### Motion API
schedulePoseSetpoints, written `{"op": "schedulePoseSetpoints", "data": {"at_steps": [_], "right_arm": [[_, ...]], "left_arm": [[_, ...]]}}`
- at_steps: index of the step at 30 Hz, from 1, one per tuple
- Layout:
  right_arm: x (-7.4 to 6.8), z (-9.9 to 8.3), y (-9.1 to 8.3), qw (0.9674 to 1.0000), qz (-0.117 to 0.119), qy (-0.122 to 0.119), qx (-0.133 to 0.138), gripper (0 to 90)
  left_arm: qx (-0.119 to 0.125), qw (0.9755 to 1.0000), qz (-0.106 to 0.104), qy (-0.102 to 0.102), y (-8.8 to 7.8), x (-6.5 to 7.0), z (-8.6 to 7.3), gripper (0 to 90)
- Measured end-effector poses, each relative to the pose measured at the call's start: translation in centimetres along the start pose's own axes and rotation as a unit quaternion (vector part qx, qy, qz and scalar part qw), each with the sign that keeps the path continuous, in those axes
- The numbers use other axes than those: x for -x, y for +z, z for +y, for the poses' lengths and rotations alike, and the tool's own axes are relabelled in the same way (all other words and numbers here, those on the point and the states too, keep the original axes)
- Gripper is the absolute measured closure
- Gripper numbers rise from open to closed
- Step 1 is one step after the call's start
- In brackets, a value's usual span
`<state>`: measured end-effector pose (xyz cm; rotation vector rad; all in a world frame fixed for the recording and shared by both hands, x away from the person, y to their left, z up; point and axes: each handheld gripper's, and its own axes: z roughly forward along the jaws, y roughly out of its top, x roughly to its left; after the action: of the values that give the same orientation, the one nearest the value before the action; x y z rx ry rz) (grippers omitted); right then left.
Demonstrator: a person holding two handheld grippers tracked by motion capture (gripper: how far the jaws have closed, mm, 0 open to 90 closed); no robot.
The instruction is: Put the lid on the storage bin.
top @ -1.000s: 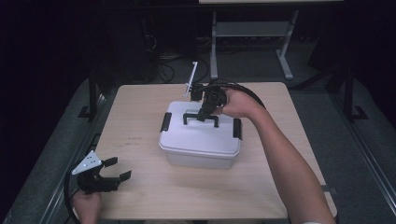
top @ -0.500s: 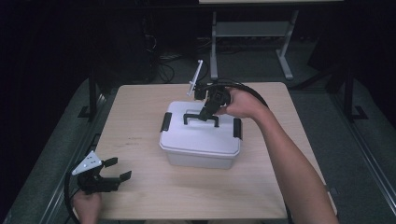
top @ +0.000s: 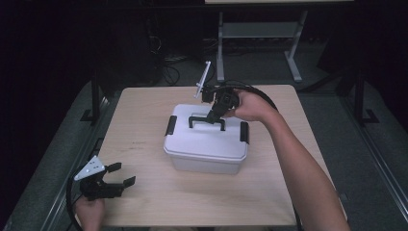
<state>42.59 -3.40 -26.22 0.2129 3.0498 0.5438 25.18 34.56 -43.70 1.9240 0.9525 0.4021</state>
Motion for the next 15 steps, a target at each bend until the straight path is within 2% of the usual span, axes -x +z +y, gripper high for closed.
{"op": "schedulePoseSetpoints", "data": {"at_steps": [15], "right_arm": [[0.20, 0.10, -0.35, 0.9999, -0.007, 0.003, 0.009, 84.4]], "left_arm": [[-0.001, 1.0000, -0.001, -0.001, -0.08, -0.09, -0.11, 15.5]]}}
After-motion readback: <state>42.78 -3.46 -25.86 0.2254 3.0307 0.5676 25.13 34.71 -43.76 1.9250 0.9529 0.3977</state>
